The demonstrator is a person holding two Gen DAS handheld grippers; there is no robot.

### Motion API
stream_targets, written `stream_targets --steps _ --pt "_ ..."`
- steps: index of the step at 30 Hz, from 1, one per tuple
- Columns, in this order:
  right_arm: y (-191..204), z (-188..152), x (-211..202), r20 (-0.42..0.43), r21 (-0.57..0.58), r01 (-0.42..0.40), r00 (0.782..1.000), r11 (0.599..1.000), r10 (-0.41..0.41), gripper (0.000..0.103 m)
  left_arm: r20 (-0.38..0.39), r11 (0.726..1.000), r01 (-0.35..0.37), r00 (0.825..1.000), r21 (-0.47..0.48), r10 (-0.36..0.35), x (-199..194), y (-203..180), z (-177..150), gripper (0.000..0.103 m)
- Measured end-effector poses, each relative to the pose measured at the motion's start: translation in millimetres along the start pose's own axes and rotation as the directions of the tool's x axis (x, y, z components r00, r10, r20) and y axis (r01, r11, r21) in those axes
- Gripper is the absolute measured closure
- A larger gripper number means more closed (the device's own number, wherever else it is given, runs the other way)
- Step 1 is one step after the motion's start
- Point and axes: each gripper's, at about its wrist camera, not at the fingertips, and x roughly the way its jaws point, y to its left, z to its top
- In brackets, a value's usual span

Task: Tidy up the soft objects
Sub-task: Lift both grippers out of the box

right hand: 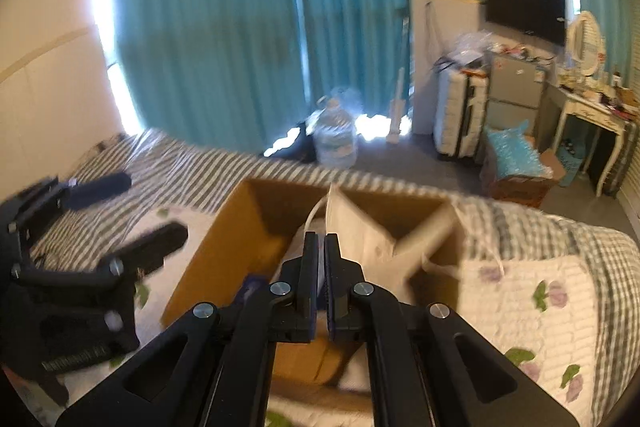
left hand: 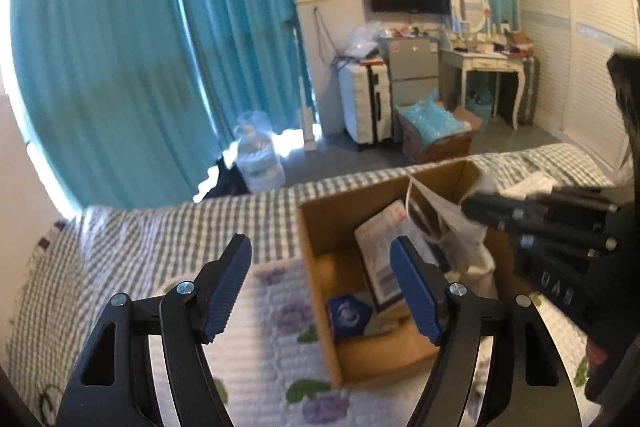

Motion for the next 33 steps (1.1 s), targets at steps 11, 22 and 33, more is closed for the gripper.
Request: stream_targets --steps 11,22,33 --pt "27.2 -6.6 -76.5 0.043 -0.036 0.090 0.995 0.995 -0.088 0.046 -0.050 0.997 -0.022 0.999 -0.069 0.018 -65.6 18.6 -31.2 0.030" --pt "49.9 -19.5 -201.2 0.108 -0.034 0.143 0.984 0.989 -0.139 0.026 0.039 0.989 -0.020 0.999 -0.150 0.026 -175.1 16.4 -48.0 0.008" --pt "36.4 -90.7 -206.2 0.000 -0.012 0.139 0.990 0.990 -0.139 0.012 -0.043 0.989 -0.010 0.999 -0.146 0.004 -175.8 -20.3 -100.1 0.002"
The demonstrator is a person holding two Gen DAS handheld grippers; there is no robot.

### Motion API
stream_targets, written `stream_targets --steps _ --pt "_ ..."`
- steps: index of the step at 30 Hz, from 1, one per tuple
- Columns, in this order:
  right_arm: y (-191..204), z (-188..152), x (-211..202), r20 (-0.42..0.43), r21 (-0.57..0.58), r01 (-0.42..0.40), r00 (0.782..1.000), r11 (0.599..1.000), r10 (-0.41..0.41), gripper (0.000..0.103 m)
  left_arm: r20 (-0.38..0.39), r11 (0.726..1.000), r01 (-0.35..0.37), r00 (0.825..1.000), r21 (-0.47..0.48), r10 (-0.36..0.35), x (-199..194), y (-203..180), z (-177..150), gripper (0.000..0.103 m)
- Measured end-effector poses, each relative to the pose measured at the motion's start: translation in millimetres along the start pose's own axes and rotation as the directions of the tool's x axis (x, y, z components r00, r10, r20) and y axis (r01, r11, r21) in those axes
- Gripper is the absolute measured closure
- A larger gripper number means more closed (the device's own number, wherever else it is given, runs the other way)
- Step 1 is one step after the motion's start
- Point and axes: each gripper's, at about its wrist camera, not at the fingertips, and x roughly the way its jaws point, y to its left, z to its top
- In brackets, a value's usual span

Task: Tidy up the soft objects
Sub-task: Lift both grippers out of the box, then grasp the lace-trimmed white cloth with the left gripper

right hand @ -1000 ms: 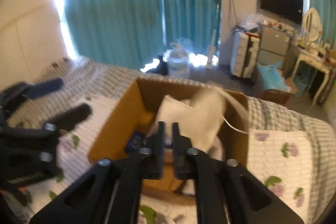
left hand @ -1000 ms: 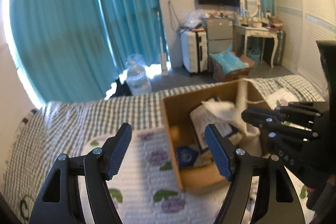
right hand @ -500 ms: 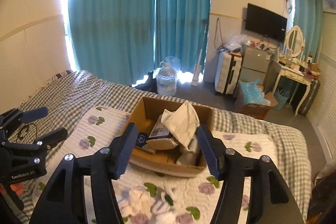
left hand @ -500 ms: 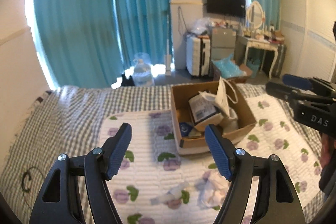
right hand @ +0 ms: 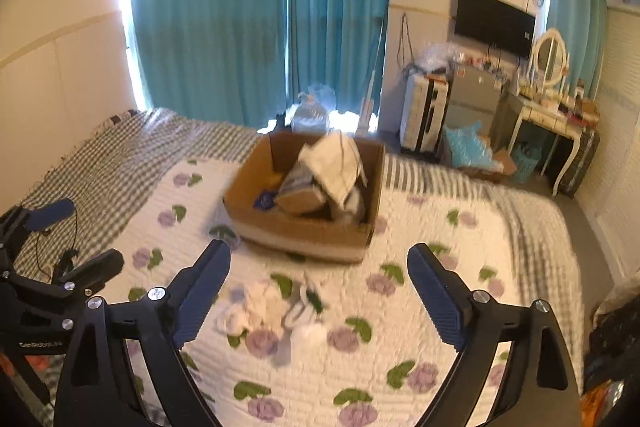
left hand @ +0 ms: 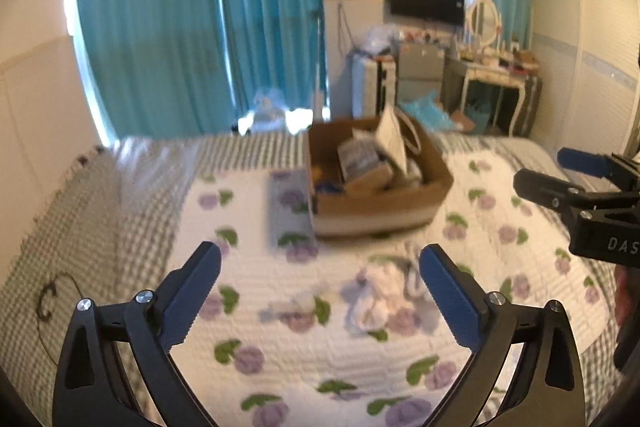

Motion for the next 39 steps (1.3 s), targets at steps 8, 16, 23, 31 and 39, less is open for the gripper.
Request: stream_targets --steps 8,16,23,31,39 --pt "-12.2 -54.3 67.6 -0.139 -0.021 0.016 0.990 1.000 -0.019 0.012 -0.092 1.000 -0.008 0.996 0.023 0.010 49.4 -19.2 -37.8 0.002" --pt "-23.1 -85.0 126.1 -0.239 0.013 -0.008 0.971 1.000 0.011 0.012 -0.167 0.999 0.009 0.986 0.035 -0.003 101.6 -20.2 -54.3 0.002" --pt "-18.1 -100.6 166.1 -0.312 0.018 -0.029 0.949 0.999 0.033 0.020 -0.209 1.000 0.010 0.978 0.020 -0.006 130.9 -12.7 -64.7 0.002" --pt "-16.2 -106.4 178.7 -0.340 0.019 -0.091 0.936 0.996 0.092 0.078 -0.228 0.999 0.047 0.973 0.014 -0.043 143.7 -14.4 -65.1 0.002" --pt "-31.2 -93.3 150.3 -0.269 0.017 -0.086 0.959 0.996 0.087 0.097 -0.219 0.994 0.109 0.970 0.021 -0.102 142.4 -29.1 -56.9 0.002"
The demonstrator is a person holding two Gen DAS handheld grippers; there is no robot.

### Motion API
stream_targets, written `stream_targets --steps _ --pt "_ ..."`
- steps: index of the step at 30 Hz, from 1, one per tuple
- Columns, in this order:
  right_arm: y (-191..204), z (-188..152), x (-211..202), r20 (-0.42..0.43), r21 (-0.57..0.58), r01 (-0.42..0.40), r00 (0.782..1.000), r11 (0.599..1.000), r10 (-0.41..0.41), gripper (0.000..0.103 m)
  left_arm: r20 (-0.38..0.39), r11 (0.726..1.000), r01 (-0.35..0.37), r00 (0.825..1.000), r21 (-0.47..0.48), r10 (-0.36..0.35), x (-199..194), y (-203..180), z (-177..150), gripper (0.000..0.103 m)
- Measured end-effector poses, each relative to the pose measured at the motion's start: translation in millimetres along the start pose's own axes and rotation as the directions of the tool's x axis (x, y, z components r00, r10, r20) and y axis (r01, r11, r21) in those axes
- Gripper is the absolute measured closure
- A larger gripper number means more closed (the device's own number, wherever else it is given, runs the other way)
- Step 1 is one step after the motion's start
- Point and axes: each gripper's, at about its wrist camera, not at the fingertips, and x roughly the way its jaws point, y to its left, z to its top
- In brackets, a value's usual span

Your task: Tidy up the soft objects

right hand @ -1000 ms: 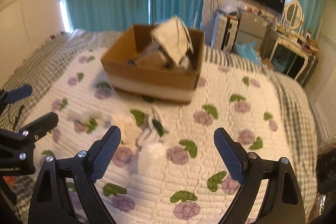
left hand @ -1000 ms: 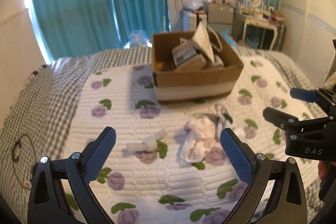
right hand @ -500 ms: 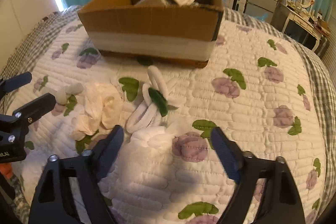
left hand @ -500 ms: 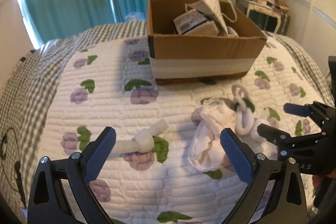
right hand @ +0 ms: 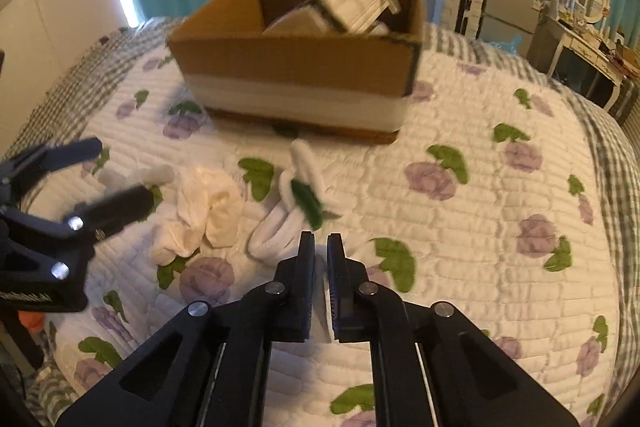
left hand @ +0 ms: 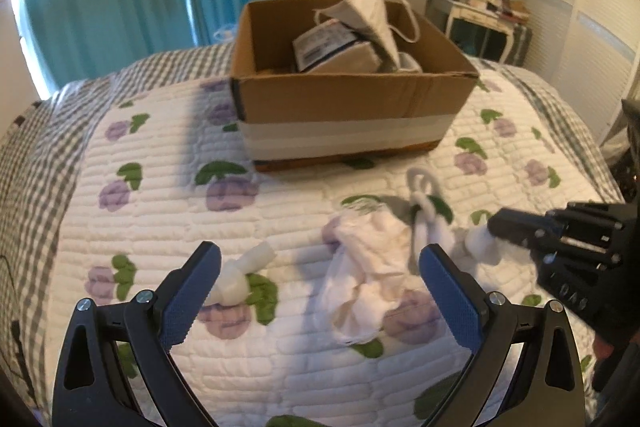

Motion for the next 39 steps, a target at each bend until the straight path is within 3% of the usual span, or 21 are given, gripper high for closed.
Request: stream_targets --steps 10,15,16,17,20,31,39 --pt "-33.8 -6.0 -8.9 0.031 0.074 -0.018 0.999 0.997 0.016 0.097 -0.028 0.997 0.046 0.999 0.059 -0.044 21.7 -26.3 2.5 0.007" --pt "-39.3 -9.5 -7.0 0.034 0.087 -0.030 0.999 0.996 0.028 0.097 -0.090 0.994 0.066 0.994 0.082 -0.059 40.0 -32.3 -0.2 0.052" --pt "-39.7 -9.7 -7.7 0.036 0.086 -0.031 0.999 0.996 0.029 0.097 -0.114 0.994 0.072 0.992 0.077 -0.063 44.7 -31.5 -2.0 0.069" --pt "-39.4 -9.0 -9.0 0.038 0.084 -0.031 0.999 0.996 0.028 0.097 -0.127 0.994 0.078 0.990 0.075 -0.068 46.7 -31.1 -3.5 0.080" --pt "-36.5 -5.3 -16.1 0.050 0.075 -0.033 0.998 0.997 0.029 0.098 -0.138 0.994 0.073 0.989 0.078 -0.062 44.7 -30.8 -7.3 0.090" --pt "-13.6 18.7 -85.6 0.149 0.014 -0.009 0.989 1.000 0.007 0.099 -0.043 0.995 0.059 0.998 0.079 -0.055 -21.4 -24.3 4.7 0.091" --pt "9.4 50.7 -146.8 0.256 -0.044 0.005 0.967 0.999 0.006 0.099 0.065 0.996 0.045 0.997 0.079 -0.050 -80.1 -20.0 32.0 0.091"
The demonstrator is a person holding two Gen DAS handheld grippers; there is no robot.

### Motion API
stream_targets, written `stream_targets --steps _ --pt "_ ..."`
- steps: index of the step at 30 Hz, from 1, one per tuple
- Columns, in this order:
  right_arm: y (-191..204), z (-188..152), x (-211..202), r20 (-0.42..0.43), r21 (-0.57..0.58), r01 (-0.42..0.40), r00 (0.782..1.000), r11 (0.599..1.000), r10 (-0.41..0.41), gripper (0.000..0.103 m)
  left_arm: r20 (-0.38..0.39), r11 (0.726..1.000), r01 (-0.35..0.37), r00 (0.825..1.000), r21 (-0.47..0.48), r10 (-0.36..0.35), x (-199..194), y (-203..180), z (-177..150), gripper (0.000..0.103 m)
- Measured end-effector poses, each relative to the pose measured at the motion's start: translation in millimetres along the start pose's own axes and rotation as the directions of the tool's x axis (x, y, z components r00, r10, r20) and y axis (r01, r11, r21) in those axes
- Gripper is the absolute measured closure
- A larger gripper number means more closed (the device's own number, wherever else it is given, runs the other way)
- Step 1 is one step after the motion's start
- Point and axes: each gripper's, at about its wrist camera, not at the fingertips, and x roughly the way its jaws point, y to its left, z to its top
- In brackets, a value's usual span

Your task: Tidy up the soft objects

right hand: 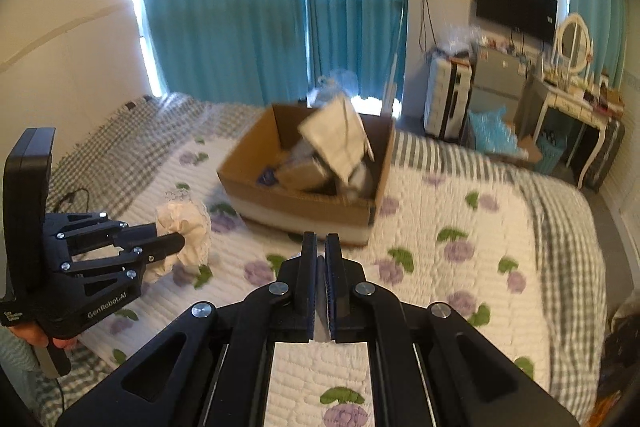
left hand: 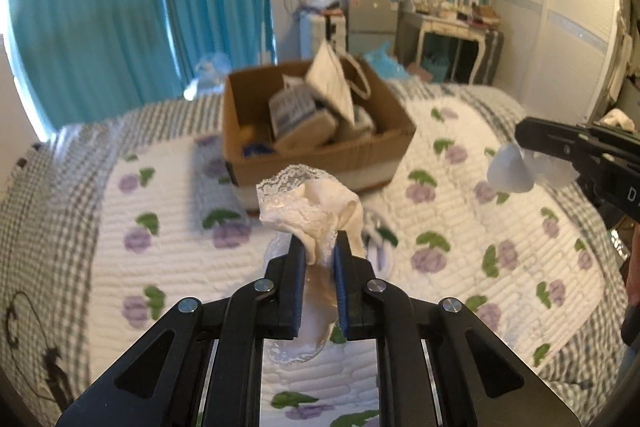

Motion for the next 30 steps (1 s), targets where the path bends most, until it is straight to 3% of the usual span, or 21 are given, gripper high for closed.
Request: stream_targets --steps 6,13,21,26,27,30 --pt "7.5 48.6 -4.2 0.048 -0.050 0.007 0.999 0.999 -0.005 0.099 0.068 1.000 -0.004 0.998 -0.007 0.005 -25.3 9.8 29.6 0.091" --pt "10.1 97.2 36.7 0.068 -0.052 -0.024 0.997 0.998 0.028 0.099 0.103 1.000 -0.018 0.995 -0.008 0.018 -9.7 23.8 66.1 0.091" --pt "-1.0 90.3 135.5 -0.038 -0.002 -0.055 0.998 0.998 0.055 0.099 0.061 1.000 -0.021 0.998 0.008 0.020 55.0 34.4 84.6 0.091" --pt "-15.3 79.5 168.1 -0.034 0.059 -0.080 0.996 0.995 0.083 0.098 0.028 1.000 -0.008 1.000 0.006 0.007 91.0 43.2 84.6 0.091" --pt "-19.2 78.8 170.7 -0.027 0.074 -0.086 0.996 0.993 0.088 0.094 0.025 1.000 -0.007 1.000 0.008 0.007 95.8 43.9 85.7 0.091" --pt "-28.5 78.4 171.2 0.004 0.097 -0.072 0.997 0.993 0.072 0.056 0.018 1.000 0.005 1.000 -0.001 -0.005 110.9 45.7 88.6 0.090"
